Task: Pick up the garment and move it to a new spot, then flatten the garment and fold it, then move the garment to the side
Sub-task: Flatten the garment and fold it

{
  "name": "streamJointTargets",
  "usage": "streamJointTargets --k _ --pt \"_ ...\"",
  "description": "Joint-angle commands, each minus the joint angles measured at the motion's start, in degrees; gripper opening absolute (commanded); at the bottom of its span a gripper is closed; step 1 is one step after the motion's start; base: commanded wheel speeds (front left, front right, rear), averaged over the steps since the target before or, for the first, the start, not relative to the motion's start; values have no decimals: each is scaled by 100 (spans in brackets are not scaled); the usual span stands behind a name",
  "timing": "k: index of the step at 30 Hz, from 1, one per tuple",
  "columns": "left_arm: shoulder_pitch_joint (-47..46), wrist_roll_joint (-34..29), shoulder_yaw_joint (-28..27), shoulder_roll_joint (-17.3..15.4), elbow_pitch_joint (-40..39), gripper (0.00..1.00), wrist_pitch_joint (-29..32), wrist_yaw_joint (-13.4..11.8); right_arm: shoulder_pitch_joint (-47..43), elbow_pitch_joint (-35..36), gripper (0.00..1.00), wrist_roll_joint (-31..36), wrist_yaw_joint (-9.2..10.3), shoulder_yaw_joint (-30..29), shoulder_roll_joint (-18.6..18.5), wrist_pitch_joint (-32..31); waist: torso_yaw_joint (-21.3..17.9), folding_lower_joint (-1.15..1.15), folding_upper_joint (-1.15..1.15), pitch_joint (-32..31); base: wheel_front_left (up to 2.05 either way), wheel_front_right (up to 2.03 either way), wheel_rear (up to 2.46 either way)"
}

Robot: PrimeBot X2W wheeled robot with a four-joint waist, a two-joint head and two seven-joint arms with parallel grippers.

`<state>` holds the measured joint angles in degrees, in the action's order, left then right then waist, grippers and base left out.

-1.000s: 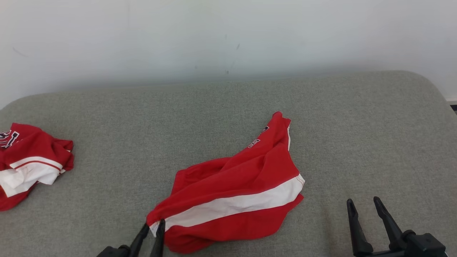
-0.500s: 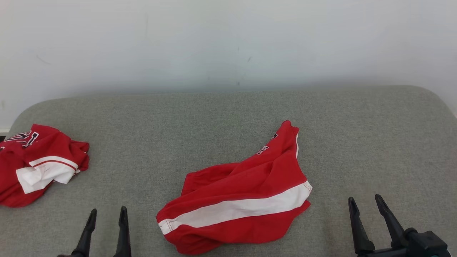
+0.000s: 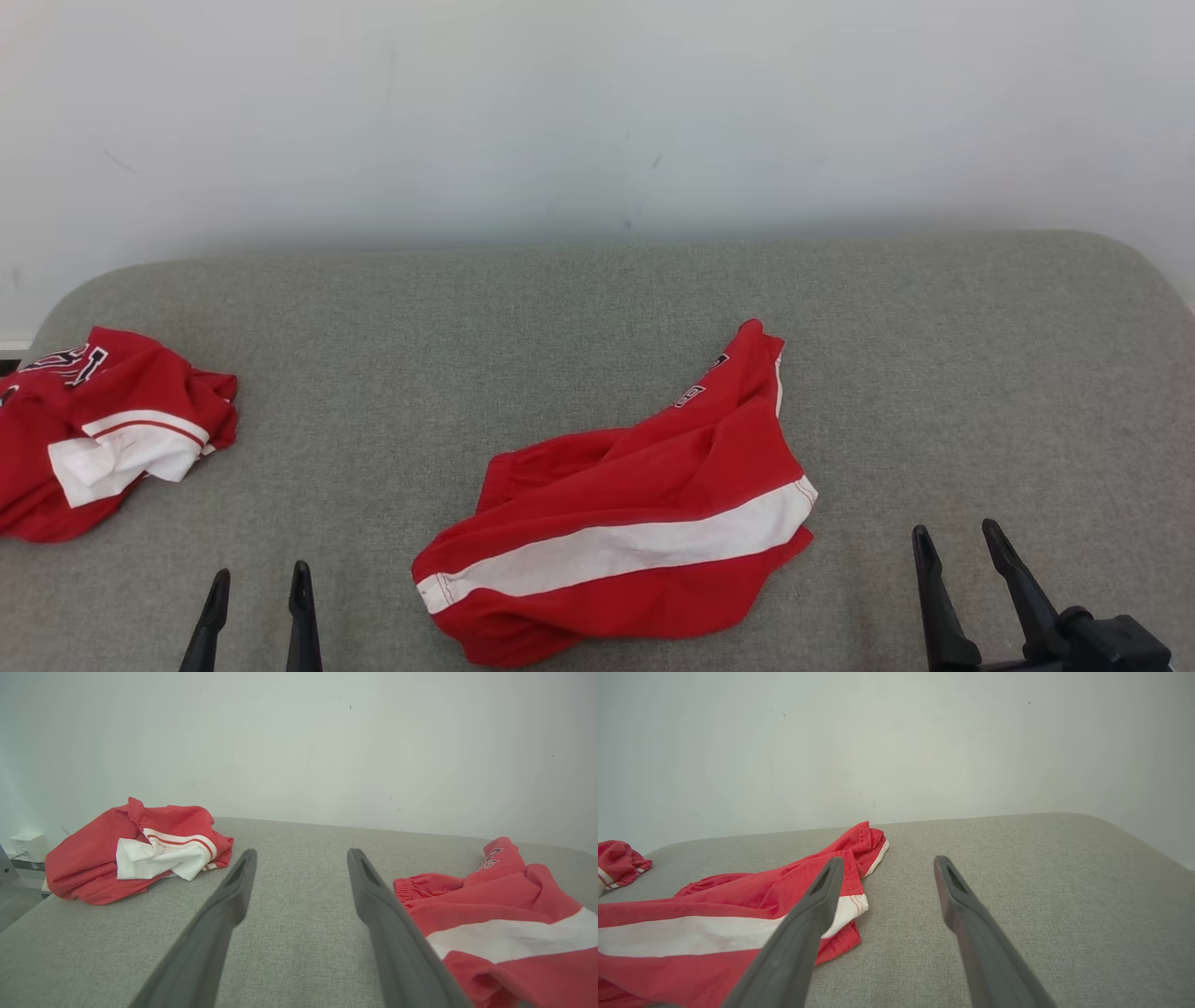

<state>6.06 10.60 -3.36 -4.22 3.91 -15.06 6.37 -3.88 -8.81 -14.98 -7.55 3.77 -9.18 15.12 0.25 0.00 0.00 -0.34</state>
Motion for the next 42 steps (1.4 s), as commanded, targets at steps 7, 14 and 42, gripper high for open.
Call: streamJointTargets --k 7,14,42 --pt "82 -42 -58 69 40 100 -17 50 -71 -37 100 35 13 33 -1 3 -26 0 0 32 0 0 0" --pt "-111 24 439 78 298 100 -17 108 145 -395 100 -122 13 235 -212 3 60 0 0 123 0 0 0" --pt "-1714 1555 2577 -435 1858 0 -17 106 2793 -3223 0 -1825 13 2515 -831 -182 462 0 0 939 0 0 0"
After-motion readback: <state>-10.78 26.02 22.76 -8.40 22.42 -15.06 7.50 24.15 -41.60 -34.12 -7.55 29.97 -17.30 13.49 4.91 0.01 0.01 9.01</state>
